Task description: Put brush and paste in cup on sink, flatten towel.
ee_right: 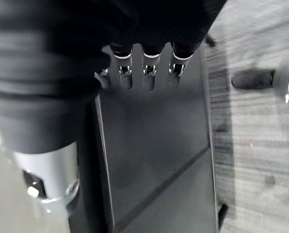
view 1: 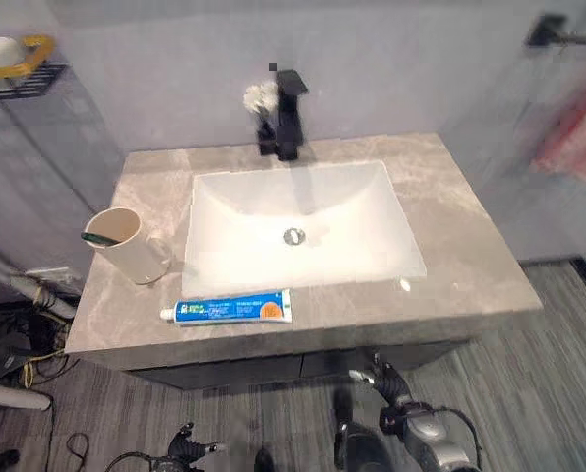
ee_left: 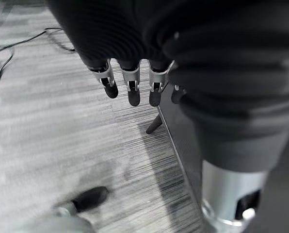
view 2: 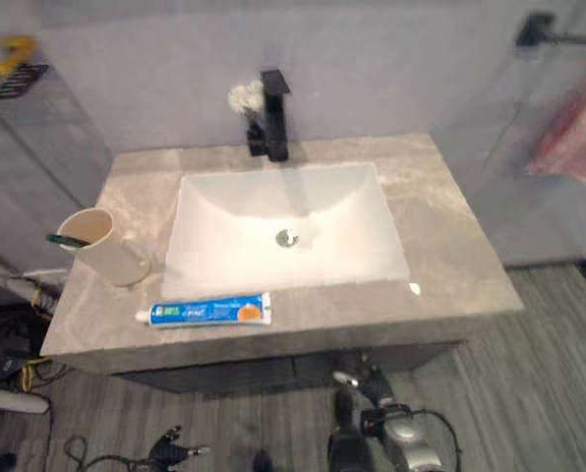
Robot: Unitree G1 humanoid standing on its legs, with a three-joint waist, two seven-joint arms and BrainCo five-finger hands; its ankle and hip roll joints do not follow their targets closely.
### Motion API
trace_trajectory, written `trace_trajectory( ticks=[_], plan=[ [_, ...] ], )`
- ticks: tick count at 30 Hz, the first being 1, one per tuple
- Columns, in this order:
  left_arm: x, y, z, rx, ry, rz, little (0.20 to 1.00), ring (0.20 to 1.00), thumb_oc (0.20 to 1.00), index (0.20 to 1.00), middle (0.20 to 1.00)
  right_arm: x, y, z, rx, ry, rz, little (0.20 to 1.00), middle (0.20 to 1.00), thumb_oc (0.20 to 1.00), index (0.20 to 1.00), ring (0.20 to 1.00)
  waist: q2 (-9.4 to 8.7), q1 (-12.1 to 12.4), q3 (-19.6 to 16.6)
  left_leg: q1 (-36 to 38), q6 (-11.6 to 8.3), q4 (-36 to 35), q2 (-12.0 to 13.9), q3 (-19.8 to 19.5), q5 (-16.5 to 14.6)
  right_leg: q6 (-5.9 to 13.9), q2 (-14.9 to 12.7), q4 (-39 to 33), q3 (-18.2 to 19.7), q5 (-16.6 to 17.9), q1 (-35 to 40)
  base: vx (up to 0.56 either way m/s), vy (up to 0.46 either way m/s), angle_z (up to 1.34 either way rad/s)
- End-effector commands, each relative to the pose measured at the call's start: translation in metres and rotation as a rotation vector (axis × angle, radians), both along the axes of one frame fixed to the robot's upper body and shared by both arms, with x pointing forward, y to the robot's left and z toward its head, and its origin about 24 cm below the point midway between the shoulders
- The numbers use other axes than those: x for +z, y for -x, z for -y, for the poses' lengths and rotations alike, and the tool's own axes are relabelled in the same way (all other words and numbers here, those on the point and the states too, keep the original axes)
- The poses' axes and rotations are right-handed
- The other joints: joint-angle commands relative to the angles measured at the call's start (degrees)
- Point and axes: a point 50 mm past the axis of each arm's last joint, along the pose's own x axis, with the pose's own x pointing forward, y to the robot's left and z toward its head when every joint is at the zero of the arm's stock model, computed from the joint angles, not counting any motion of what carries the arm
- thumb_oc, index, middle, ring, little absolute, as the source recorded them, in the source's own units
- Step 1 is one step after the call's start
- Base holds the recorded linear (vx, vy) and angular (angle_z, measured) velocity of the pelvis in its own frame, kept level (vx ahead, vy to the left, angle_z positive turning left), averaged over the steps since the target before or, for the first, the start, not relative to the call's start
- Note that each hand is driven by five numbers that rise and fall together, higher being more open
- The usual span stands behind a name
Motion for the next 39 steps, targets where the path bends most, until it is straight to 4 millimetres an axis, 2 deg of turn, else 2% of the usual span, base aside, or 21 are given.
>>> trace_trajectory(
  ticks=[1, 4, 5, 6, 7, 8, 9, 10, 11, 12, 13, 17, 18, 19, 20, 21, 23, 26, 30, 37, 39],
  plan=[
    [0.015, -0.034, -0.01, -0.03, -0.027, 0.151, 1.0, 1.0, 1.0, 1.0, 1.0, 0.028, -0.027, 0.024, -0.011, 0.049, 0.165, 1.0, 1.0, 1.0, 1.0, 1.0, 0.45, -1.64, 1.78, -7.68, -3.82, 11.46, -0.5, 0.79, 2.89, 0.78, -1.27, 0.22, -0.47, -1.54, 4.41, 0.08, -0.221, 0.58],
    [0.036, -0.067, -0.011, -0.121, -0.052, 0.306, 1.0, 1.0, 1.0, 1.0, 1.0, 0.027, -0.026, 0.047, -0.069, 0.116, 0.138, 1.0, 1.0, 1.0, 1.0, 1.0, -0.14, -0.73, 3.89, -14.39, -5.99, 19.74, -0.37, 0.45, 6.21, -0.23, -2.58, 0.16, -3.74, -2.04, 5.4, -0.02, -0.178, 0.66],
    [0.042, -0.075, -0.013, -0.156, -0.067, 0.343, 1.0, 1.0, 1.0, 1.0, 1.0, 0.026, -0.023, 0.054, -0.085, 0.151, 0.12, 1.0, 1.0, 1.0, 1.0, 1.0, -0.06, -0.65, 3.84, -14.6, -5.87, 17.92, 1.34, 2.03, 6.61, -0.17, -2.96, -0.29, -4.87, -2.43, 5.85, 0.05, -0.101, 0.58],
    [0.05, -0.082, -0.016, -0.207, -0.093, 0.38, 1.0, 1.0, 1.0, 1.0, 1.0, 0.022, -0.016, 0.065, -0.109, 0.197, 0.089, 1.0, 1.0, 1.0, 1.0, 1.0, 0.19, -0.53, 3.71, -13.82, -6.09, 13.65, 5.08, 5.49, 7.96, 0.29, -3.81, -0.95, -6.44, -2.81, 7.02, 0.1, -0.034, 0.54],
    [0.056, -0.087, -0.017, -0.251, -0.11, 0.413, 1.0, 1.0, 1.0, 1.0, 1.0, 0.021, -0.011, 0.074, -0.139, 0.221, 0.071, 1.0, 1.0, 1.0, 1.0, 1.0, 0.47, -0.28, 3.24, -13.31, -6.23, 9.81, 6.46, 6.71, 8.0, 0.74, -3.99, -1.55, -7.3, -3.17, 7.57, 0.09, 0.006, 0.54],
    [0.056, -0.087, -0.017, -0.252, -0.111, 0.413, 1.0, 1.0, 1.0, 1.0, 1.0, 0.021, -0.011, 0.074, -0.139, 0.221, 0.07, 1.0, 1.0, 1.0, 1.0, 1.0, 0.43, -0.2, 3.31, -13.02, -6.24, 9.53, 6.43, 6.81, 8.09, 0.76, -4.0, -1.6, -7.24, -3.17, 7.71, 0.15, 0.066, 0.76],
    [0.064, -0.089, -0.027, -0.279, -0.17, 0.451, 1.0, 1.0, 1.0, 1.0, 1.0, 0.018, -0.005, 0.083, -0.162, 0.249, 0.038, 1.0, 1.0, 1.0, 1.0, 1.0, 1.72, 1.04, 2.53, -13.2, -6.96, 2.67, 8.11, 3.66, 11.19, 1.58, -3.69, -1.31, -7.11, -3.73, 7.57, 0.11, 0.053, 0.66],
    [0.063, -0.089, -0.027, -0.279, -0.17, 0.45, 1.0, 1.0, 1.0, 1.0, 1.0, 0.018, -0.004, 0.083, -0.162, 0.25, 0.038, 1.0, 1.0, 1.0, 1.0, 1.0, 1.72, 0.99, 2.52, -13.05, -6.98, 2.41, 8.1, 3.62, 11.33, 1.57, -3.69, -1.24, -7.17, -3.81, 7.58, 0.18, 0.082, 0.34],
    [0.073, -0.091, -0.033, -0.308, -0.202, 0.495, 1.0, 1.0, 1.0, 1.0, 1.0, 0.01, 0.003, 0.087, -0.17, 0.27, -0.023, 1.0, 1.0, 1.0, 1.0, 1.0, 2.67, 1.65, 1.96, -12.14, -6.67, 1.44, 7.87, 0.83, 10.23, 1.78, -3.95, -0.25, -7.04, -4.53, 7.31, 0.07, 0.027, -0.08],
    [0.073, -0.091, -0.034, -0.308, -0.203, 0.495, 1.0, 1.0, 1.0, 1.0, 1.0, 0.01, 0.003, 0.087, -0.17, 0.27, -0.023, 1.0, 1.0, 1.0, 1.0, 1.0, 2.65, 1.61, 2.0, -12.04, -6.68, 1.34, 7.87, 0.81, 10.28, 1.78, -3.95, -0.25, -7.07, -4.55, 7.38, 0.12, 0.092, -0.44],
    [0.086, -0.096, -0.037, -0.37, -0.224, 0.559, 1.0, 1.0, 1.0, 1.0, 1.0, 0.004, 0.013, 0.095, -0.213, 0.281, -0.078, 1.0, 1.0, 1.0, 1.0, 1.0, 3.41, 2.38, 1.34, -11.38, -7.09, -0.68, 7.24, 0.62, 11.06, 1.99, -4.68, -1.26, -7.64, -3.87, 7.98, 0.12, 0.102, -0.45],
    [0.124, -0.093, -0.053, -0.589, -0.317, 0.667, 1.0, 1.0, 1.0, 1.0, 1.0, -0.012, 0.046, 0.104, -0.185, 0.339, -0.254, 1.0, 1.0, 1.0, 1.0, 1.0, 3.79, 4.19, -0.09, -9.41, -6.44, -1.26, 5.44, 0.46, 9.31, 3.3, -6.46, -3.57, -7.78, -2.58, 10.23, 0.14, 0.098, 0.0],
    [0.124, -0.093, -0.054, -0.588, -0.319, 0.666, 1.0, 1.0, 1.0, 1.0, 1.0, -0.013, 0.046, 0.103, -0.183, 0.337, -0.255, 1.0, 1.0, 1.0, 1.0, 1.0, 3.67, 4.23, -0.09, -9.32, -6.42, -1.26, 5.41, 0.55, 9.27, 3.33, -6.49, -3.62, -7.69, -2.55, 10.28, 0.11, 0.114, 0.13],
    [0.156, -0.09, -0.063, -0.716, -0.376, 0.736, 1.0, 1.0, 1.0, 1.0, 1.0, -0.02, 0.069, 0.109, -0.163, 0.377, -0.372, 1.0, 1.0, 1.0, 1.0, 1.0, 3.87, 5.81, -0.32, -9.11, -6.28, -1.26, 4.73, 0.44, 8.7, 4.05, -7.6, -4.4, -7.94, -2.01, 10.94, 0.09, 0.097, 0.1],
    [0.172, -0.092, -0.064, -0.76, -0.399, 0.785, 1.0, 1.0, 1.0, 1.0, 1.0, -0.022, 0.079, 0.112, -0.159, 0.391, -0.421, 1.0, 1.0, 1.0, 1.0, 1.0, 3.98, 6.48, -0.44, -9.12, -6.24, -1.26, 4.56, 0.11, 8.51, 4.32, -8.03, -4.63, -8.39, -1.95, 11.27, 0.09, 0.096, 0.11],
    [0.173, -0.092, -0.065, -0.76, -0.4, 0.783, 1.0, 1.0, 1.0, 1.0, 1.0, -0.022, 0.079, 0.112, -0.157, 0.39, -0.421, 1.0, 1.0, 1.0, 1.0, 1.0, 3.86, 6.4, -0.46, -9.1, -6.23, -1.26, 4.53, 0.09, 8.49, 4.33, -8.05, -4.68, -8.42, -1.94, 11.33, 0.04, 0.046, 0.18],
    [0.209, -0.089, -0.073, -0.834, -0.46, 0.854, 1.0, 1.0, 1.0, 1.0, 1.0, -0.024, 0.092, 0.115, -0.154, 0.394, -0.458, 1.0, 1.0, 1.0, 1.0, 1.0, 4.27, 7.14, -0.74, -9.11, -6.18, -1.26, 4.08, -0.62, 8.19, 4.86, -8.76, -5.4, -9.6, -1.73, 12.17, 0.05, 0.044, 0.2],
    [0.243, -0.09, -0.076, -0.907, -0.539, 0.927, 1.0, 1.0, 1.0, 1.0, 1.0, -0.025, 0.108, 0.119, -0.169, 0.39, -0.5, 1.0, 1.0, 1.0, 1.0, 1.0, 4.86, 7.67, -1.02, -9.16, -6.16, -1.26, 3.69, -1.23, 8.16, 5.21, -9.21, -6.1, -10.49, -1.43, 13.01, 0.04, 0.023, 0.18],
    [0.278, -0.099, -0.071, -0.918, -0.609, 1.071, 1.0, 1.0, 1.0, 1.0, 1.0, -0.025, 0.109, 0.118, -0.146, 0.397, -0.505, 1.0, 1.0, 1.0, 1.0, 1.0, 5.47, 7.43, -1.11, -9.47, -6.46, -1.26, 3.55, -1.51, 8.33, 5.43, -9.34, -6.74, -11.0, -1.12, 13.1, 0.01, 0.005, 0.17],
    [0.296, -0.111, -0.049, -0.953, -0.564, 1.217, 1.0, 1.0, 1.0, 1.0, 1.0, -0.023, 0.104, 0.119, -0.16, 0.387, -0.47, 1.0, 1.0, 1.0, 1.0, 1.0, 6.05, 5.17, -0.98, -9.42, -6.9, -1.26, 4.27, -0.36, 8.21, 5.41, -8.78, -7.21, -9.46, -0.77, 12.16, 0.0, -0.008, 0.03],
    [0.301, -0.112, -0.035, -1.026, -0.537, 1.252, 1.0, 1.0, 1.0, 1.0, 1.0, -0.02, 0.092, 0.119, -0.103, 0.423, -0.435, 1.0, 1.0, 1.0, 1.0, 1.0, 6.28, 4.16, -0.73, -9.08, -6.92, -1.26, 4.7, 0.88, 7.84, 5.47, -8.38, -7.48, -7.66, -0.42, 11.08, 0.0, 0.004, -0.31]
  ],
)
